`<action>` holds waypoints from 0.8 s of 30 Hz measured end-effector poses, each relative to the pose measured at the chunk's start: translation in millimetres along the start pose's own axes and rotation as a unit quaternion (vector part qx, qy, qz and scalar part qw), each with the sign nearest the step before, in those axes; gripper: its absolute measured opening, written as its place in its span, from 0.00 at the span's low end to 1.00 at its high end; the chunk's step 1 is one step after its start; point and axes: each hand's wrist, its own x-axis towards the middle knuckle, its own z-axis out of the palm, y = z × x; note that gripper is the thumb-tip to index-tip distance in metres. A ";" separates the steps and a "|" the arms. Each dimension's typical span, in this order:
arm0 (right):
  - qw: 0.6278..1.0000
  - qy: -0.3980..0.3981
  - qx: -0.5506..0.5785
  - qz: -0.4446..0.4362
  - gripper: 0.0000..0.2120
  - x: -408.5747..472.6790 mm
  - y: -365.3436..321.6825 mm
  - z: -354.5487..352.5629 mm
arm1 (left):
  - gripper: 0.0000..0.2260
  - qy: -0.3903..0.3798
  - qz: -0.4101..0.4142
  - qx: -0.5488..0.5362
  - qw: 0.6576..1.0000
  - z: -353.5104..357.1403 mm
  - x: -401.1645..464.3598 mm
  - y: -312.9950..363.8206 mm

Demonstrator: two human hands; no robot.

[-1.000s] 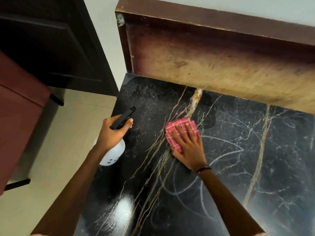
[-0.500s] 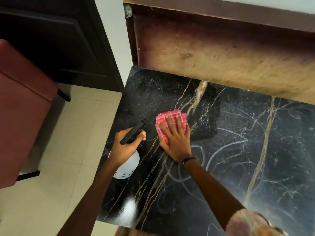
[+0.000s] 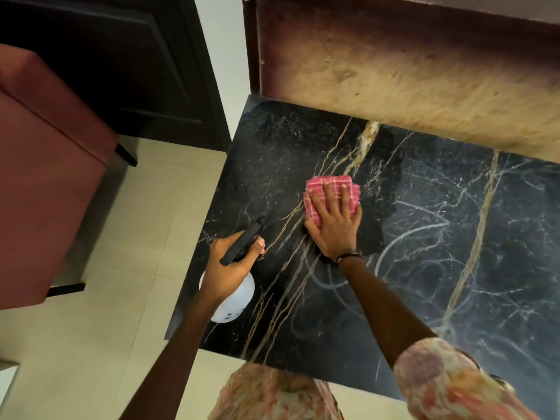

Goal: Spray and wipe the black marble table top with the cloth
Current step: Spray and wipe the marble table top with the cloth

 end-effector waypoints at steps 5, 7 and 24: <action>0.986 0.021 -0.022 -0.162 0.32 -77.0 -45.8 22.2 | 0.04 0.025 0.013 0.002 1.000 3.5 -10.5 -4.3; 0.981 0.021 -0.029 -0.190 0.31 -114.1 -29.0 25.1 | 0.05 0.030 0.015 -0.002 0.999 2.6 -13.7 -5.3; 0.992 0.019 -0.001 -0.121 0.32 -145.1 -63.2 32.8 | 0.04 0.025 0.042 0.023 0.999 3.7 -34.1 -9.0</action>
